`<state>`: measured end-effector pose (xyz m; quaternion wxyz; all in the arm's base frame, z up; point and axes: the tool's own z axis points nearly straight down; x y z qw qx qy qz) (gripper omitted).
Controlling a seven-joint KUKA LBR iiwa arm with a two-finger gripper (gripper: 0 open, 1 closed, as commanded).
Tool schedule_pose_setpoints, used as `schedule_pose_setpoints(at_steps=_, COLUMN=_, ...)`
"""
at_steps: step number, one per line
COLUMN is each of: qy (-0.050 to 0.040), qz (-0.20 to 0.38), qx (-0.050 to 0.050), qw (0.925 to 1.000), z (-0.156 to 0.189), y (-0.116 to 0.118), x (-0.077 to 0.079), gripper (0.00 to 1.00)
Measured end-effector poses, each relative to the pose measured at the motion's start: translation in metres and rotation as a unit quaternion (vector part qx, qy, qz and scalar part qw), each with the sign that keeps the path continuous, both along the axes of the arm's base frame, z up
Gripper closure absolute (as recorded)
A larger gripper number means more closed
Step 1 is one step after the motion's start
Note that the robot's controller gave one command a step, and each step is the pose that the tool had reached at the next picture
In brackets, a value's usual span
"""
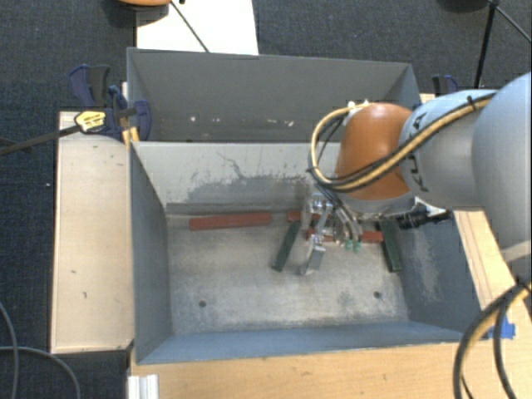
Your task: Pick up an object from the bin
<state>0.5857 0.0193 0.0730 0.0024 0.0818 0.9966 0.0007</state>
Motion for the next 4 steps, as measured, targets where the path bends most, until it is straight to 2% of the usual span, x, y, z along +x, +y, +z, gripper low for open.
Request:
schedule_pose_setpoints(at_steps=1, qy=0.0, qz=-0.001, qx=0.0, qw=1.0, z=0.0, y=0.0, x=0.0, gripper=0.0)
schedule_pose_setpoints(at_steps=2, qy=0.0, qz=-0.026, qx=0.0, qw=0.9997, z=0.005, y=0.031, x=0.003, gripper=0.0)
schedule_pose_setpoints(at_steps=3, qy=-0.001, qz=-0.049, qx=0.001, qw=0.9988, z=0.003, y=0.05, x=0.005, gripper=0.0)
schedule_pose_setpoints(at_steps=4, qy=0.0017, qz=0.108, qx=0.0, qw=0.9942, z=-0.002, y=0.094, x=-0.009, gripper=1.0)
